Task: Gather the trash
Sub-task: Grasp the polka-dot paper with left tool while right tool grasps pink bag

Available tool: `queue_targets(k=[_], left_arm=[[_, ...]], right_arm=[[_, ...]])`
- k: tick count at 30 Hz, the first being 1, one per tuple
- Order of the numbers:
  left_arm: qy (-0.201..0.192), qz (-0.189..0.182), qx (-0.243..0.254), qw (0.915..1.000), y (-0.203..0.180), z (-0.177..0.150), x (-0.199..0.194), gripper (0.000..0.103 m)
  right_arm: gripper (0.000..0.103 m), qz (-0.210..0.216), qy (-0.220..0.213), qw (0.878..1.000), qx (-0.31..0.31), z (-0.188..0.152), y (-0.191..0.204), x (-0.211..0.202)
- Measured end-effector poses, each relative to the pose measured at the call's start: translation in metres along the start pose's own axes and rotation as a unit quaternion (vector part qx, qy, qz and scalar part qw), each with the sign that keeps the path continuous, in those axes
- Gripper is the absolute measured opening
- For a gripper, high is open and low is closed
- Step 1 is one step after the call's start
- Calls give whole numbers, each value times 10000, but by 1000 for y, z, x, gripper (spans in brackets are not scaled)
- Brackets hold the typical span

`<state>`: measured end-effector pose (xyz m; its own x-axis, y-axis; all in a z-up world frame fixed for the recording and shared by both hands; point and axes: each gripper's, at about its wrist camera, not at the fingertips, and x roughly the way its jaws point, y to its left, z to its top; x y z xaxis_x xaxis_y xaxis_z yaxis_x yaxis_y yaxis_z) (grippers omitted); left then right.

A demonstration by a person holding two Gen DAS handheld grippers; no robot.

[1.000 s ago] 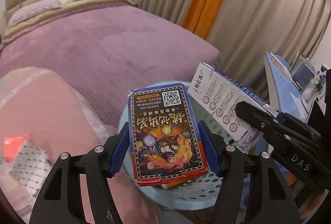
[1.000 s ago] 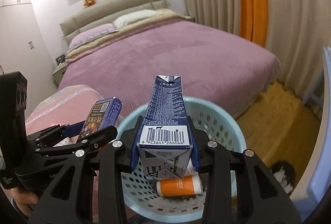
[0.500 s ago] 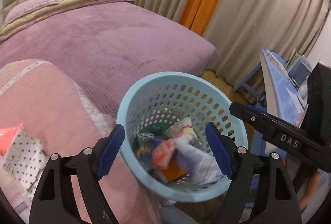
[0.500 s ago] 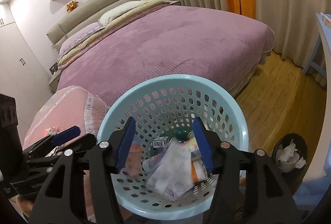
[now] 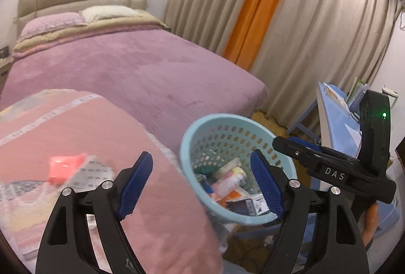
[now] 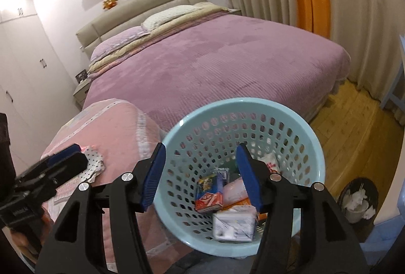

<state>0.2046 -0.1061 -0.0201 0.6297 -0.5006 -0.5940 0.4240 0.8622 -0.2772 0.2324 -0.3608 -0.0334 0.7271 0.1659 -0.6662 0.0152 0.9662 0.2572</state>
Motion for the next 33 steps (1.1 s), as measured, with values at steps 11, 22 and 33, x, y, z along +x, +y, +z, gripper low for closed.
queue_targets(k=[11, 22, 33], left_arm=[[-317, 497, -744, 9955, 86, -14, -55, 70], [397, 571, -931, 9932, 139, -31, -31, 68], [922, 723, -803, 9899, 139, -38, 14, 47]], right_arm=[[54, 413, -55, 9979, -504, -7, 54, 0], [36, 802, 243, 9909, -1054, -18, 119, 31], [35, 778, 463, 9896, -1118, -22, 128, 53]])
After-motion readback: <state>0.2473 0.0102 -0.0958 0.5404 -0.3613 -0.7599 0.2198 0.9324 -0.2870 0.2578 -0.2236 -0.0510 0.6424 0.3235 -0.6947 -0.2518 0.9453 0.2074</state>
